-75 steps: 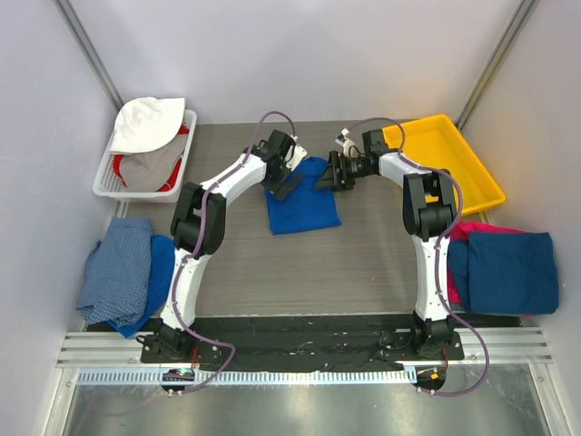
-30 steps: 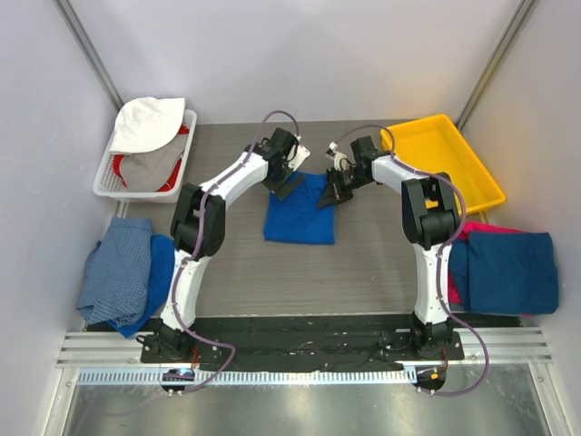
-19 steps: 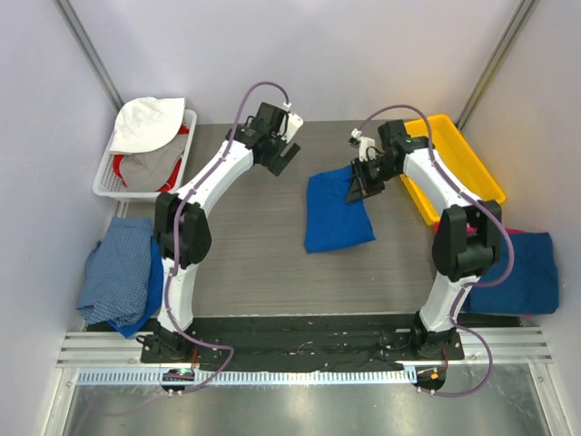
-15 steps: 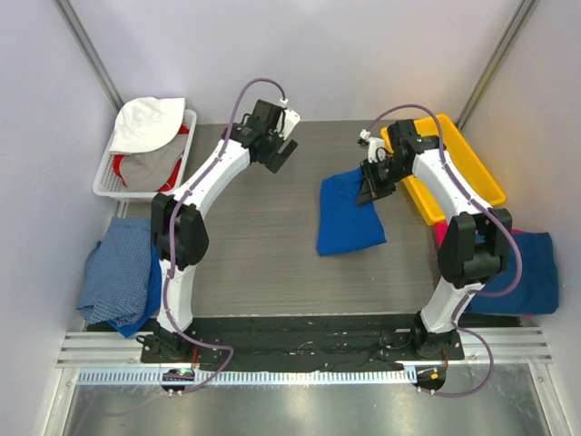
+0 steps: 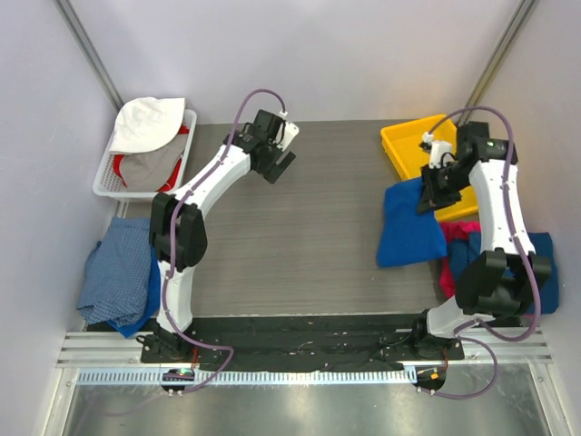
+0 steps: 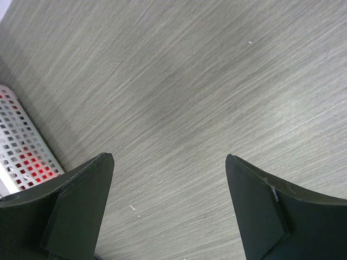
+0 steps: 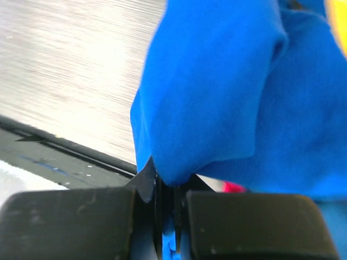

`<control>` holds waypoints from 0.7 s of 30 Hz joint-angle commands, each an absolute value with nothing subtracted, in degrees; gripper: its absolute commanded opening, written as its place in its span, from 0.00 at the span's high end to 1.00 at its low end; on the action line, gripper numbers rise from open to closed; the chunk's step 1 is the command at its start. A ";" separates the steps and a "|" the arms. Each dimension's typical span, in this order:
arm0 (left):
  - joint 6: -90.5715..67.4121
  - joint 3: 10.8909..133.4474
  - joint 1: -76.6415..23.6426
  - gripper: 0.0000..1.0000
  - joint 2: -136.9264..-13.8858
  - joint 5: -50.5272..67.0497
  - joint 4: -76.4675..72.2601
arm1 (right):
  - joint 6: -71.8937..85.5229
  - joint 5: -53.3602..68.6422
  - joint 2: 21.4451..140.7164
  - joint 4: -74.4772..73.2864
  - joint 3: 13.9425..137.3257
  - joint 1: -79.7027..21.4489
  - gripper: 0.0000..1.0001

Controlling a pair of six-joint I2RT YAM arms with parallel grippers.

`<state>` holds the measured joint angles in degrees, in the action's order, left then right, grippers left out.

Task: Fold and stack the t-shirts
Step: Put the neatly folded tshirt into the corner of the board with the right arm

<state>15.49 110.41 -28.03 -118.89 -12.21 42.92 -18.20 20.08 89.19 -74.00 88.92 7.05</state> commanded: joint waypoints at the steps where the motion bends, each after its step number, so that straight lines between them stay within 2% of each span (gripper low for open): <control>1: 15.03 109.43 -27.95 0.11 -114.87 -10.46 40.87 | -22.58 15.31 81.93 -84.19 93.51 10.19 0.99; 8: 15.12 107.67 -27.95 0.11 -113.82 -9.84 40.25 | -24.52 4.24 72.62 -86.22 88.35 12.13 0.99; 21: 15.64 107.67 -27.95 0.11 -114.08 -10.20 40.52 | -28.21 -8.43 66.80 -85.52 84.46 15.73 0.99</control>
